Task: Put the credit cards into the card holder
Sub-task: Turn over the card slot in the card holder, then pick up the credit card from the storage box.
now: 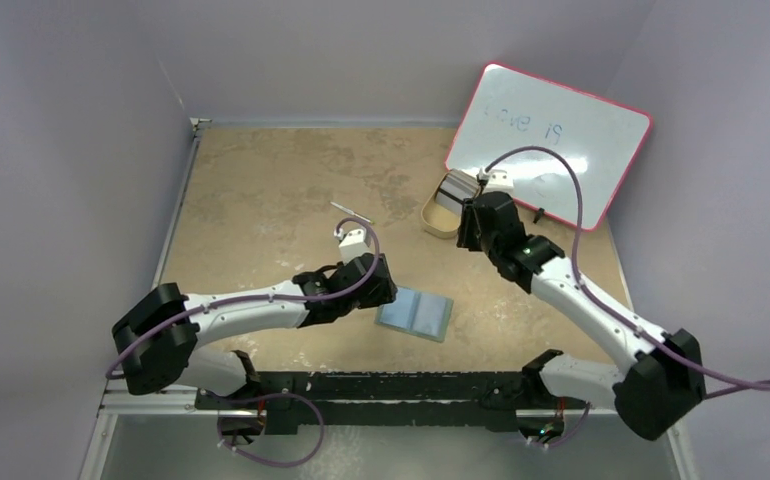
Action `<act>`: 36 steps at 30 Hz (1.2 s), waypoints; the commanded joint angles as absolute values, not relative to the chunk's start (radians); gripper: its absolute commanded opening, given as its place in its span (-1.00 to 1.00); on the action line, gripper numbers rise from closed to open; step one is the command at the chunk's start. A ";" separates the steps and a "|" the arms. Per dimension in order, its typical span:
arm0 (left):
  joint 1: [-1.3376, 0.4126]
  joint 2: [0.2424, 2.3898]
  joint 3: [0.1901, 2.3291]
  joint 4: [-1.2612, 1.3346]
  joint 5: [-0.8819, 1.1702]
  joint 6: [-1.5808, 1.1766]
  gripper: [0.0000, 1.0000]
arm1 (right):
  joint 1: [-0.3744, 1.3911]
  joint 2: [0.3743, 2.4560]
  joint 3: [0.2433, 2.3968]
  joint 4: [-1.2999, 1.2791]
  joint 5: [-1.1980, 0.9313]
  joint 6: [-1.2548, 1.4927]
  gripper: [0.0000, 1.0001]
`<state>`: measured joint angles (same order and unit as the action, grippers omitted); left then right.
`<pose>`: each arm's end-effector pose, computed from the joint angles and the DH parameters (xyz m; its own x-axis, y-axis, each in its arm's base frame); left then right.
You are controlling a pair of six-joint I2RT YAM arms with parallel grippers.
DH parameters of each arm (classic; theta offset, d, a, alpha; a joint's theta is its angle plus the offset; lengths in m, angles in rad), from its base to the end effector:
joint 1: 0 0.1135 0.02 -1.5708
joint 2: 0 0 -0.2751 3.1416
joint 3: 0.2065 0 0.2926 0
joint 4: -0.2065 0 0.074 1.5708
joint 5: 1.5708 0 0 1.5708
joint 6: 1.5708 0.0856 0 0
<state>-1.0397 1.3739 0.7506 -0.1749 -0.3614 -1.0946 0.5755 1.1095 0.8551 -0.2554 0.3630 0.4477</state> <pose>0.1989 -0.2789 0.1545 -0.7720 -0.3271 -0.5450 -0.0099 0.8635 -0.5043 0.2886 0.1510 0.2707 -0.4767 0.1731 -0.8618 -0.0470 0.9740 0.2216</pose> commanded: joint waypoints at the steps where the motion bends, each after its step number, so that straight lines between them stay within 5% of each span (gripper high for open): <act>1: -1.008 1.334 0.747 -0.264 -0.439 -1.033 0.07 | 0.511 1.252 0.955 -0.150 0.311 0.207 -0.15; 17: -0.941 1.389 0.706 -0.164 -0.314 -0.937 0.14 | 0.439 1.853 1.433 -0.238 0.391 -0.182 0.10; 28: -0.934 1.439 0.711 -0.146 -0.327 -0.927 0.14 | 0.422 1.999 1.513 -0.280 0.466 -0.247 0.12; 36: -0.934 1.442 0.723 -0.176 -0.337 -0.921 -0.04 | 0.422 2.032 1.530 -0.273 0.551 -0.241 -0.06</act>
<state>-0.9421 1.4456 0.6949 -0.1867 -0.3244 -0.9432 0.4282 2.0296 1.4845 -0.2752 0.4625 -0.2295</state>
